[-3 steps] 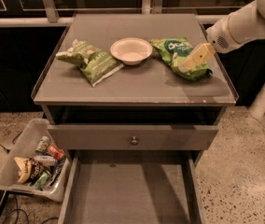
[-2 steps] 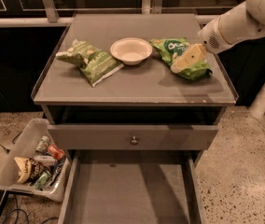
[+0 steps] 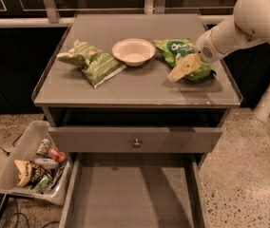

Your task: Place green rice chip bag into middle drawer

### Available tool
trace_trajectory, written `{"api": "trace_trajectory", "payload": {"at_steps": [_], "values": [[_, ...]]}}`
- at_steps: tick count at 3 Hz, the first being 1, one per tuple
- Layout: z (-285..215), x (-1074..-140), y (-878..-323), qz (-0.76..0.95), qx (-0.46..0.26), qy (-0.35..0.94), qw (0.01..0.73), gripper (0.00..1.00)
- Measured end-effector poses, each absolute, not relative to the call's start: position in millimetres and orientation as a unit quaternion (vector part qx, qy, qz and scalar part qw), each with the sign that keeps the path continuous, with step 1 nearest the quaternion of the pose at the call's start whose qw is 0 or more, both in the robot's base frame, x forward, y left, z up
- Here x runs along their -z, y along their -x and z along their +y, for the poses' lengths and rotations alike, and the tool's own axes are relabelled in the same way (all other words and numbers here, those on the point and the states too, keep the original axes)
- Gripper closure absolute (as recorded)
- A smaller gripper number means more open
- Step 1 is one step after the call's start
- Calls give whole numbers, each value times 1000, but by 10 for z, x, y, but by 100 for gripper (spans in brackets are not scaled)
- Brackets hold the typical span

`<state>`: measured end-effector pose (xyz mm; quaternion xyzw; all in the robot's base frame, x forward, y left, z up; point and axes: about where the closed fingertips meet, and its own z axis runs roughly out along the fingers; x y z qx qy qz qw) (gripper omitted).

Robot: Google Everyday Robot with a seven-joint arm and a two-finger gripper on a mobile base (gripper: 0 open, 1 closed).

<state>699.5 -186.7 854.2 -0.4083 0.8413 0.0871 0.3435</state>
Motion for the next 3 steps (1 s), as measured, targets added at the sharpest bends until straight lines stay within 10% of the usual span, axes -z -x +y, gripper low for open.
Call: {"api": "trace_trajectory", "payload": {"at_steps": [1, 3], "values": [[-1925, -8321, -7070, 852, -68, 401, 330, 0], [-1927, -8315, -7072, 852, -67, 401, 329, 42]]}}
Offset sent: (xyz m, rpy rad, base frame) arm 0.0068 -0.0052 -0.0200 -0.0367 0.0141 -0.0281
